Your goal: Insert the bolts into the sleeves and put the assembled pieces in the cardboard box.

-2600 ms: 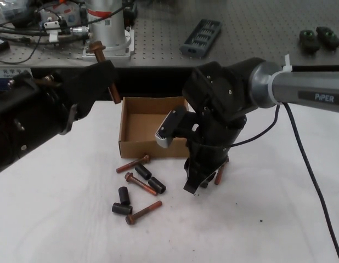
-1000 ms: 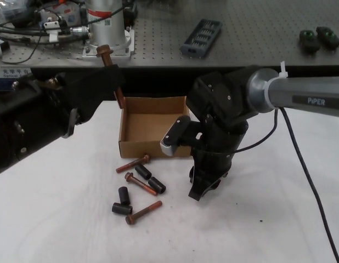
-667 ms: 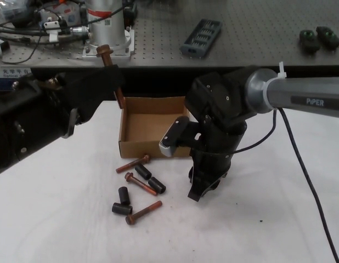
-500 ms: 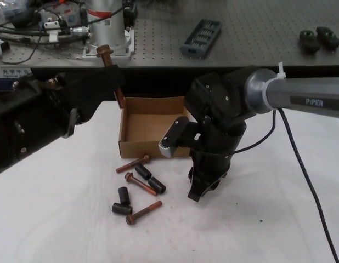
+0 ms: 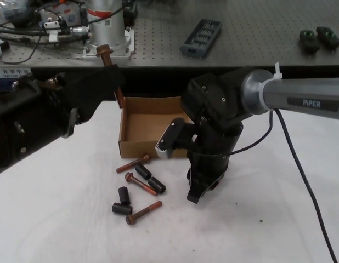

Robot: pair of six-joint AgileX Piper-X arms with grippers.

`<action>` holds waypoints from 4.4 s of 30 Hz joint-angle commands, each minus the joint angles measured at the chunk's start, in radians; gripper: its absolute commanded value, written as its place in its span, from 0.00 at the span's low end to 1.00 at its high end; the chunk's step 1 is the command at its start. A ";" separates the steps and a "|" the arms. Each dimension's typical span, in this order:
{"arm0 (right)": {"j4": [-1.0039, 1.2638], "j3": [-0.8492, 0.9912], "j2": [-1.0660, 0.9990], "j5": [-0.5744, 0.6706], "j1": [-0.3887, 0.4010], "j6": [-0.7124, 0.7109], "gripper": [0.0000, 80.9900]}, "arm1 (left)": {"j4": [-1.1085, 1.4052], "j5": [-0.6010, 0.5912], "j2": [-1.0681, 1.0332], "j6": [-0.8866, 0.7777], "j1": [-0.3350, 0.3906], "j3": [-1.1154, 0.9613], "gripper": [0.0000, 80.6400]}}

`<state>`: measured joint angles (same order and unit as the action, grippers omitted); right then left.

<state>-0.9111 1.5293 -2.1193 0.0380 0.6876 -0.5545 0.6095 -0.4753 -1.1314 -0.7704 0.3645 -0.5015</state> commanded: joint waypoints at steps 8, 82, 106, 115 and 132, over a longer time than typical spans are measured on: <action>0.002 0.010 0.001 0.058 0.004 0.029 0.04 | 0.021 -0.009 0.011 0.014 -0.002 -0.007 0.01; 1.353 -0.918 0.618 0.799 -0.011 0.858 0.01 | 0.249 -0.314 -0.254 -0.040 0.089 -0.010 0.01; 1.443 -0.918 0.632 0.856 -0.016 0.899 0.01 | 0.206 -0.164 -0.254 0.105 0.089 -0.010 0.01; 1.479 -0.918 0.632 0.853 -0.016 0.899 0.01 | 0.206 -0.166 -0.254 0.087 0.089 -0.010 0.01; 1.532 -0.918 0.632 0.875 -0.058 0.962 0.01 | 0.206 -0.226 -0.254 0.051 0.089 -0.010 0.01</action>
<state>0.5680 0.6058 -1.5026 0.9180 0.6378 0.3743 0.8042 -0.6837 -1.3847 -0.7068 0.4509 -0.5015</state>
